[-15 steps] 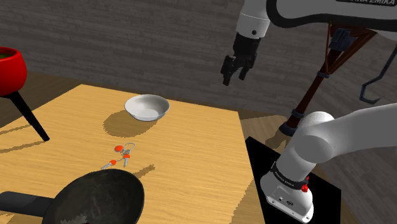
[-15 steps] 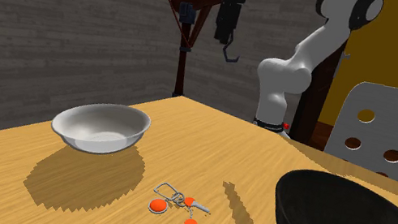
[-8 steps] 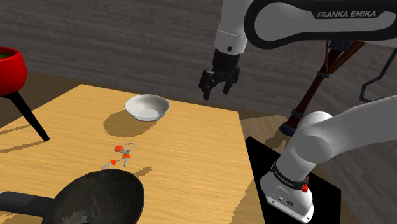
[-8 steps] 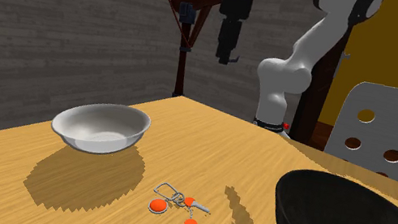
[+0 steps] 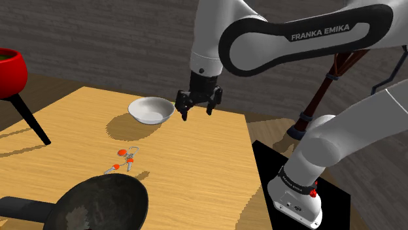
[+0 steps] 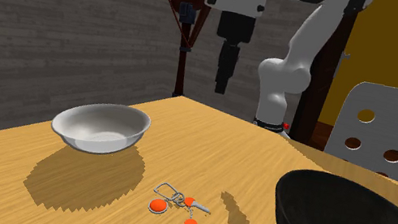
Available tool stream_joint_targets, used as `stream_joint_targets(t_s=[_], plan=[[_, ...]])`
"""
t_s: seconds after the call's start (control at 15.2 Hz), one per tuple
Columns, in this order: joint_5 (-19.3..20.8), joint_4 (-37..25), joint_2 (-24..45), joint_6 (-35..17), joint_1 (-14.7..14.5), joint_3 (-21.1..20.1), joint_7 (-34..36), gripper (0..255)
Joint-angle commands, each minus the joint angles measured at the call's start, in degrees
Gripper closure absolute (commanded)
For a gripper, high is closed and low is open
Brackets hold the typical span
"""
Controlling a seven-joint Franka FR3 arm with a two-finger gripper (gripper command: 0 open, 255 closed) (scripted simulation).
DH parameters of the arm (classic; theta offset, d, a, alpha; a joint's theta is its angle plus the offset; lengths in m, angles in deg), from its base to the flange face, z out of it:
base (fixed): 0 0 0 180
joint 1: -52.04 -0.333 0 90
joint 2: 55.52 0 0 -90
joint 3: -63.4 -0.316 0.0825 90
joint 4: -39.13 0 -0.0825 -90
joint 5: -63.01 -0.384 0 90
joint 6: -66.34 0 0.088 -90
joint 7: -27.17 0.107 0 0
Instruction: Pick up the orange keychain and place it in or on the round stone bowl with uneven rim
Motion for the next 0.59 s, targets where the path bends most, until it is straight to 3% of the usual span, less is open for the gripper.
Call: stream_joint_targets(t_s=[0.0,0.26,0.53], plan=[[0.46,-1.43,3.61,-2.43,0.97,-3.09,4.23,0],[4.43,-5.76,12.79,-6.91,3.78,-9.7,13.67,0],[13.36,-11.46,24.56,-10.16,6.06,-15.77,25.67,0]])
